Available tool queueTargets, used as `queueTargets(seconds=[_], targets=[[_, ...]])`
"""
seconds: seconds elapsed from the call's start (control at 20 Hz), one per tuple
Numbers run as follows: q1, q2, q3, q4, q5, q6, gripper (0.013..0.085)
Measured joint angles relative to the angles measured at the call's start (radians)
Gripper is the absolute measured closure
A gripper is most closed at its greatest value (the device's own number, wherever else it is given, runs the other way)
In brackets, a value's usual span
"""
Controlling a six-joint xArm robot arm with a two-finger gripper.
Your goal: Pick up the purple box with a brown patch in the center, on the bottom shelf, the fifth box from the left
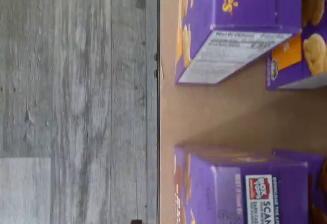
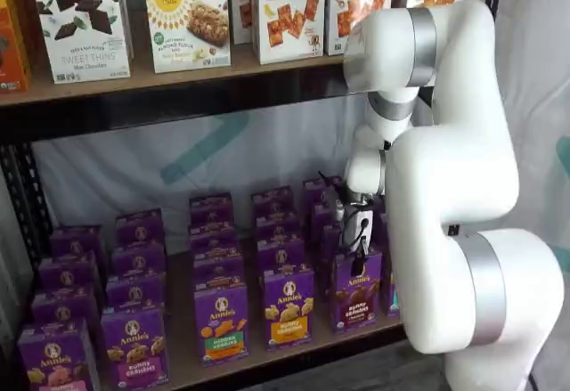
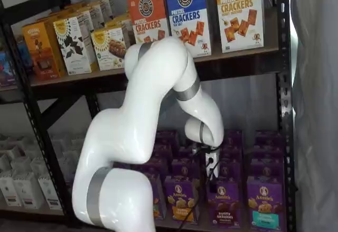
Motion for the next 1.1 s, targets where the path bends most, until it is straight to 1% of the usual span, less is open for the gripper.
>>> queueTargets(seconds=[0.2, 0.3, 0.6, 0.75, 1.1], targets=[[0.000, 0.031, -0.035, -0.074, 0.012, 0.067, 0.0130], [0.001, 0.049, -0.056, -0.123, 0.025, 0.113, 0.0130], [0.002, 0.078, -0.090, -0.240, 0.053, 0.220, 0.0130], [0.001, 0.087, -0.094, -0.270, 0.045, 0.246, 0.0130], [-0.001, 0.104, -0.094, -0.299, 0.022, 0.272, 0.0130]])
